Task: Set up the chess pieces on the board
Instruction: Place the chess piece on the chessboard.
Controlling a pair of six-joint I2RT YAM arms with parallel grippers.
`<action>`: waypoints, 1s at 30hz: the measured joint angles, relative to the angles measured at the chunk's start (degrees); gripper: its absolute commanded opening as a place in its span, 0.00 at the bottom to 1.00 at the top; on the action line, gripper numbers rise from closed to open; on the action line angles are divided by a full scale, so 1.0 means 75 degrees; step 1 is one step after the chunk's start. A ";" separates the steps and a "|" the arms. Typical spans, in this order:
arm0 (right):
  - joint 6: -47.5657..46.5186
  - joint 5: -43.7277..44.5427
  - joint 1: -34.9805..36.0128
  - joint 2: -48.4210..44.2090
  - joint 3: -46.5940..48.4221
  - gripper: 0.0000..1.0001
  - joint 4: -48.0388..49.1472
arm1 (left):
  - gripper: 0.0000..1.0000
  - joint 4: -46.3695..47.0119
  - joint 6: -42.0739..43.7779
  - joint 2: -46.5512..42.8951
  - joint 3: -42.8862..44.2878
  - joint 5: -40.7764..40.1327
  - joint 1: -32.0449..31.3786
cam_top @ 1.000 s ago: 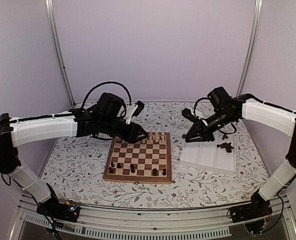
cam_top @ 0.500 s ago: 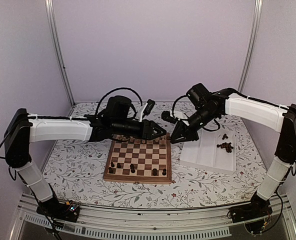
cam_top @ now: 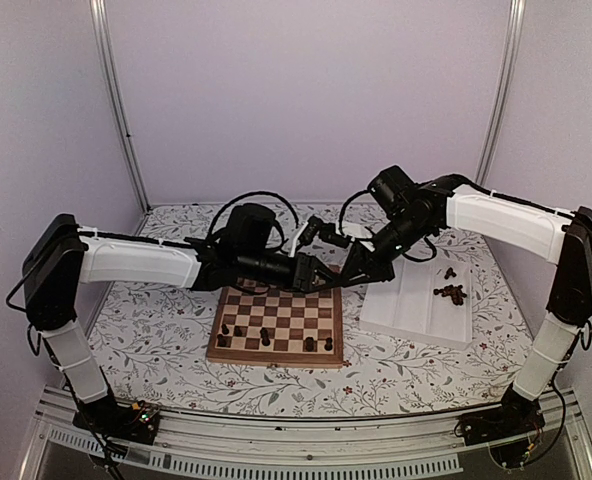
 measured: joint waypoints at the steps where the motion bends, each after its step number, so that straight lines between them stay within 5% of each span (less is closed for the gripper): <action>1: 0.0012 0.0006 0.0003 0.0000 0.0000 0.15 -0.0003 | 0.34 -0.0003 -0.0017 0.0003 0.0009 0.0026 -0.0003; 8: -0.0015 0.0026 0.0079 -0.0003 -0.0006 0.15 -0.0003 | 0.35 0.0210 -0.0254 0.0070 0.0020 0.0227 -0.0003; 18: -0.0178 0.0166 0.0090 -0.0157 -0.0149 0.15 -0.0096 | 0.22 0.0787 -0.0833 0.0353 -0.0009 0.0656 0.0017; 30: -0.0428 0.0286 0.0224 -0.0460 -0.0402 0.15 -0.0114 | 0.27 0.1291 -0.1221 0.0481 -0.0111 0.0973 0.0020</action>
